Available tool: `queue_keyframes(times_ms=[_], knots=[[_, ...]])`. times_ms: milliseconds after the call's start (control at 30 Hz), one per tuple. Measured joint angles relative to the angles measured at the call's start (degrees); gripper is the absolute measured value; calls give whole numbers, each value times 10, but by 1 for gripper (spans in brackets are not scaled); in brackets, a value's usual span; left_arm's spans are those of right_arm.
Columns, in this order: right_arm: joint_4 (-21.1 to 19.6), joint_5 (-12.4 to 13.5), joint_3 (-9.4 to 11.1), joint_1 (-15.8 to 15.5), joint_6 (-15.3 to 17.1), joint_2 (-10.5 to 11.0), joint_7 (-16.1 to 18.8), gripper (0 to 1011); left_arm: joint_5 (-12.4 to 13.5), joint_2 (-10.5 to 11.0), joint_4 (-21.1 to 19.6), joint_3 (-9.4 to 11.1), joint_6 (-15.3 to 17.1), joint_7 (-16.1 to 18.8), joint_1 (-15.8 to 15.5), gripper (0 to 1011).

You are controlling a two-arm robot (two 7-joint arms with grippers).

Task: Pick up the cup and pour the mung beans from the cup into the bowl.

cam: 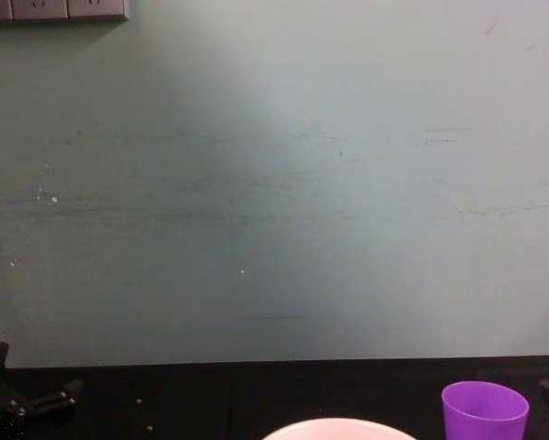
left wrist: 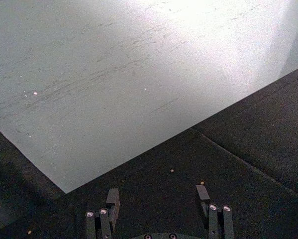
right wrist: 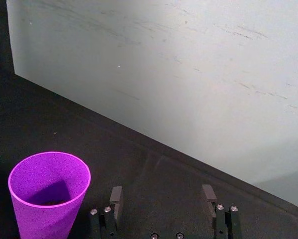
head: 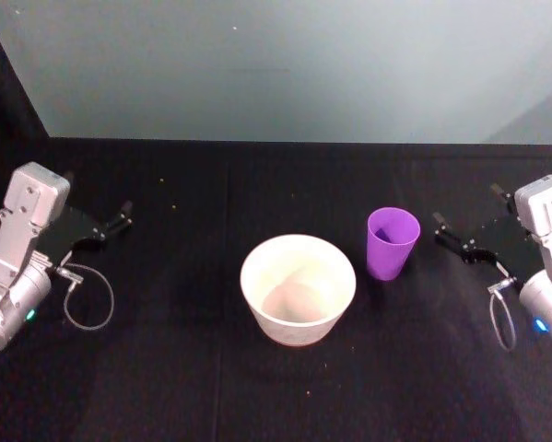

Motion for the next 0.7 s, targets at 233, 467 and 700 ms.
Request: queue_keyframes(times_ms=[233, 467, 700], knots=[[0, 0, 0, 0, 0, 0, 0, 1003, 0, 0, 0, 0, 0, 0, 0, 1000], [0, 0, 0, 0, 0, 0, 0, 1003, 0, 0, 0, 0, 0, 0, 0, 1000], [0, 0, 0, 0, 0, 0, 0, 1003, 0, 0, 0, 0, 0, 0, 0, 1000]])
